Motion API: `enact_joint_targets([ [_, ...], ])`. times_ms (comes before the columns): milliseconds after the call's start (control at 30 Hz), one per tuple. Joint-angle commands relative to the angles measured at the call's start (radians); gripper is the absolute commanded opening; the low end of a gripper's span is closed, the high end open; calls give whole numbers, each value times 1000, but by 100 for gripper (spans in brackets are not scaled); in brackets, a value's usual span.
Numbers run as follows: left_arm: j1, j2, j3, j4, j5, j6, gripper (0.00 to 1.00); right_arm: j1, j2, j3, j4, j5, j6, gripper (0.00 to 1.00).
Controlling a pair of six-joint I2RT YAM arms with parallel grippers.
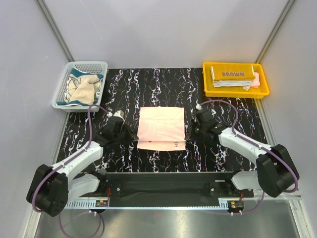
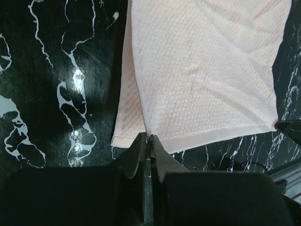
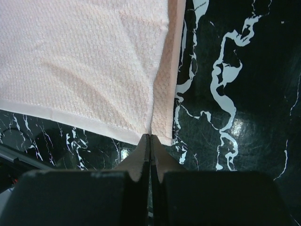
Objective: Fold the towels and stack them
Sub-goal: Fold the towel
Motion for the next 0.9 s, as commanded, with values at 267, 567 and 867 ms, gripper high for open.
enact_joint_targets([
  [267,-21,13,-52,65,-25,-21,0,24,23,-41,63,25,28,0],
  [567,-21,-37,14,-7,-35,-4,0,23,-42,24,-33,74,5,0],
  [867,-21,-99,14,-52,-45,-10,0,26,-94,2,-51,59,18,0],
])
